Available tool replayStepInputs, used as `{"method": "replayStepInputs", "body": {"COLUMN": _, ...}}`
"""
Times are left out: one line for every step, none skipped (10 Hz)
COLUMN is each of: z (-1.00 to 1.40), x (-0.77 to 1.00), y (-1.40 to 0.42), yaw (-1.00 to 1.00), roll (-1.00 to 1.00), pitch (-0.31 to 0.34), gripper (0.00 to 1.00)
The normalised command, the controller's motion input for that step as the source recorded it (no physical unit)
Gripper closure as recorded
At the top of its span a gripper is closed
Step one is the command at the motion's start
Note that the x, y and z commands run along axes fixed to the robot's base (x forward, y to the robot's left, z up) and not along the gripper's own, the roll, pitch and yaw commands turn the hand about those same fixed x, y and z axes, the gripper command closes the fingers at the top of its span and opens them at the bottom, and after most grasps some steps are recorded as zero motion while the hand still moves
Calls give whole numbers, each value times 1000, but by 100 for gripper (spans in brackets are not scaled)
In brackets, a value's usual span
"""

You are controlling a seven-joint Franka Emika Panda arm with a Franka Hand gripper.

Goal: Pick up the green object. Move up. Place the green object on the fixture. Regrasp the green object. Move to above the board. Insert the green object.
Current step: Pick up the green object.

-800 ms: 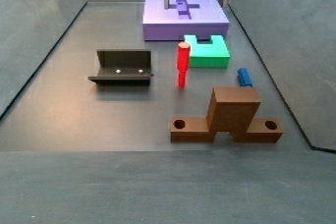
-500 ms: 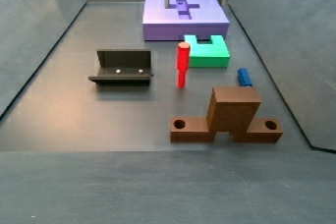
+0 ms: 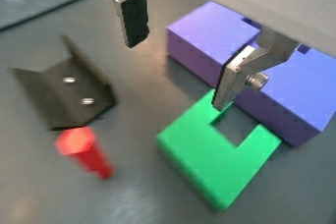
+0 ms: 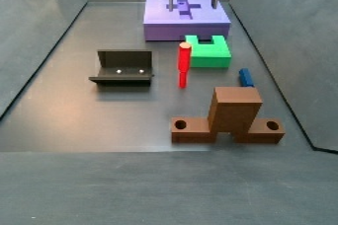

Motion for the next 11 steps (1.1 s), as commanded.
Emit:
{"method": "replayStepInputs", "body": {"z": -746, "x": -206, "y": -451, "yaw": -51, "roll": -137, "pitch": -64, "gripper": 0}}
{"method": "replayStepInputs", "body": {"z": -654, "x": -234, "y": -289, "yaw": 0, "roll": -194, "pitch": -69, "gripper": 0}}
{"method": "replayStepInputs", "body": {"z": -689, "x": -229, "y": -263, "yaw": 0, "roll": -174, "pitch": -83, "gripper": 0}}
{"method": "replayStepInputs", "body": {"z": -737, "x": -134, "y": -237, "yaw": -163, "roll": -121, "pitch": -120, "gripper": 0}}
{"method": "replayStepInputs", "body": {"z": -580, "x": -26, "y": -323, "yaw": -186, "roll": -57, "pitch": -86, "gripper": 0}}
{"method": "replayStepInputs", "body": {"z": -389, "x": 80, "y": -340, "yaw": -160, "roll": 0, "pitch": -4, "gripper": 0}}
{"method": "replayStepInputs", "body": {"z": -297, "x": 280, "y": -106, "yaw": -143, "roll": 6, "pitch": 0, "gripper": 0}}
{"method": "replayStepInputs", "body": {"z": -231, "x": 86, "y": 0, "yaw": 0, "roll": 0, "pitch": 0, "gripper": 0}}
{"method": "replayStepInputs", "body": {"z": 0, "x": 0, "y": 0, "yaw": 66, "roll": 6, "pitch": 0, "gripper": 0}}
{"method": "replayStepInputs", "body": {"z": -6, "x": 0, "y": -203, "yaw": 0, "roll": 63, "pitch": 0, "gripper": 0}}
{"method": "replayStepInputs", "body": {"z": -400, "x": 180, "y": -369, "yaw": -100, "roll": 177, "pitch": -19, "gripper": 0}}
